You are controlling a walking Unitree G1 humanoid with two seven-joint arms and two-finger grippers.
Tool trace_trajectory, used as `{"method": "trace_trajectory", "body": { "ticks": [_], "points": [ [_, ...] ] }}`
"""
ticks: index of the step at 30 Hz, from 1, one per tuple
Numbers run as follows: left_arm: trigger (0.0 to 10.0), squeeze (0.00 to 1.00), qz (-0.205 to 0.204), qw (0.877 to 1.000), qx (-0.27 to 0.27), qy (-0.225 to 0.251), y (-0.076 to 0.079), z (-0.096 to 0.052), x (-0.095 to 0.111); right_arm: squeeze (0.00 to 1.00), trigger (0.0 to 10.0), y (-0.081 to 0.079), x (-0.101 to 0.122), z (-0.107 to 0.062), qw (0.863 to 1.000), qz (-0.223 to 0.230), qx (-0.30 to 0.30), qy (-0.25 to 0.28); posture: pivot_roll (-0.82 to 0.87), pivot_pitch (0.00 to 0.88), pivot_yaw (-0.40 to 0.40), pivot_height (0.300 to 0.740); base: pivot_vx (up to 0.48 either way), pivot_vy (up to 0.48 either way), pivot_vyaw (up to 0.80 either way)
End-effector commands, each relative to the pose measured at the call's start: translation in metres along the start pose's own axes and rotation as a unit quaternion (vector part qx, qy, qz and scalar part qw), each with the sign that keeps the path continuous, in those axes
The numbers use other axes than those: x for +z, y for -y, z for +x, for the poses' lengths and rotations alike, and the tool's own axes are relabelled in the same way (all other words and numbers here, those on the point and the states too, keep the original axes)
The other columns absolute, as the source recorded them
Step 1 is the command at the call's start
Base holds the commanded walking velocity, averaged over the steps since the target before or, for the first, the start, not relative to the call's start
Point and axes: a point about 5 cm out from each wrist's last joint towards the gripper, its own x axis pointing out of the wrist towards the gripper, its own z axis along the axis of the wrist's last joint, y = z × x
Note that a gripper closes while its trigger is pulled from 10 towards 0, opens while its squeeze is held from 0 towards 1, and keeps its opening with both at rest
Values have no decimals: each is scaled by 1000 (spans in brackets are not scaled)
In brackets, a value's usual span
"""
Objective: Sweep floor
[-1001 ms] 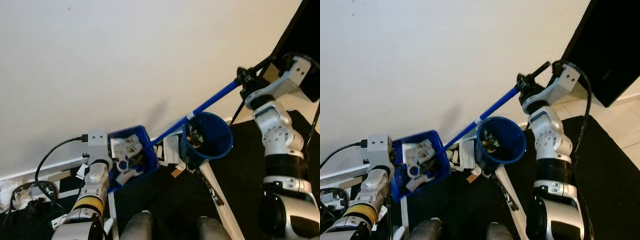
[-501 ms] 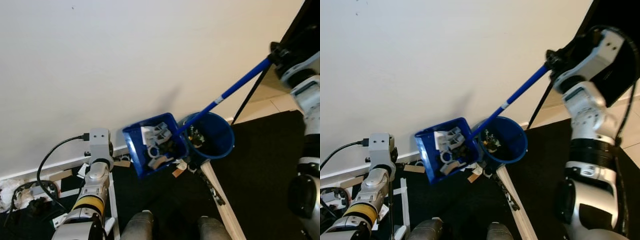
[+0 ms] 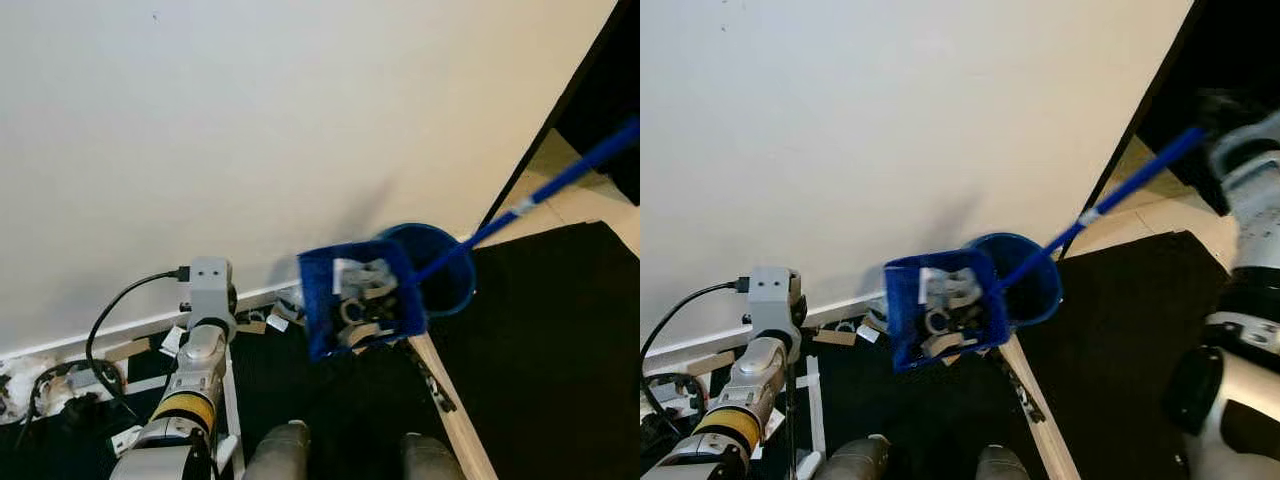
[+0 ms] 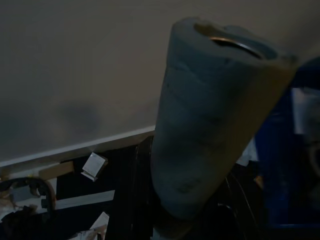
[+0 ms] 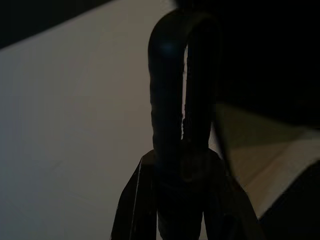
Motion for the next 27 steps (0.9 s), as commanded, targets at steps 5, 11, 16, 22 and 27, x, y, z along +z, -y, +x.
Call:
{"method": "trace_trajectory", "body": {
  "ticks": [5, 11, 16, 22, 27],
  "points": [
    [10000, 0, -35, 999, -29, -12, 16, -1, -6, 0, 10000, 14, 36, -5, 995, -14, -39, 90, 12, 5, -26, 740, 0, 0, 0],
    [10000, 0, -33, 999, -31, -11, 16, -1, -5, 0, 10000, 22, 48, -7, 991, -27, -70, 111, 12, 9, -26, 740, 0, 0, 0],
    [10000, 0, -29, 999, -30, -16, 11, -3, -9, 0, 10000, 28, 62, -9, 986, -38, -85, 142, 11, 16, -25, 740, 0, 0, 0],
    [10000, 0, -27, 999, -30, -13, 11, -3, -9, 0, 10000, 36, 69, -14, 972, -67, -120, 189, 6, 19, -26, 740, 0, 0, 0],
    [10000, 0, -21, 999, -35, -7, 15, -2, -6, 0, 10000, 41, 56, -17, 967, -71, -148, 196, 6, 19, -26, 740, 0, 0, 0]
  ]
}}
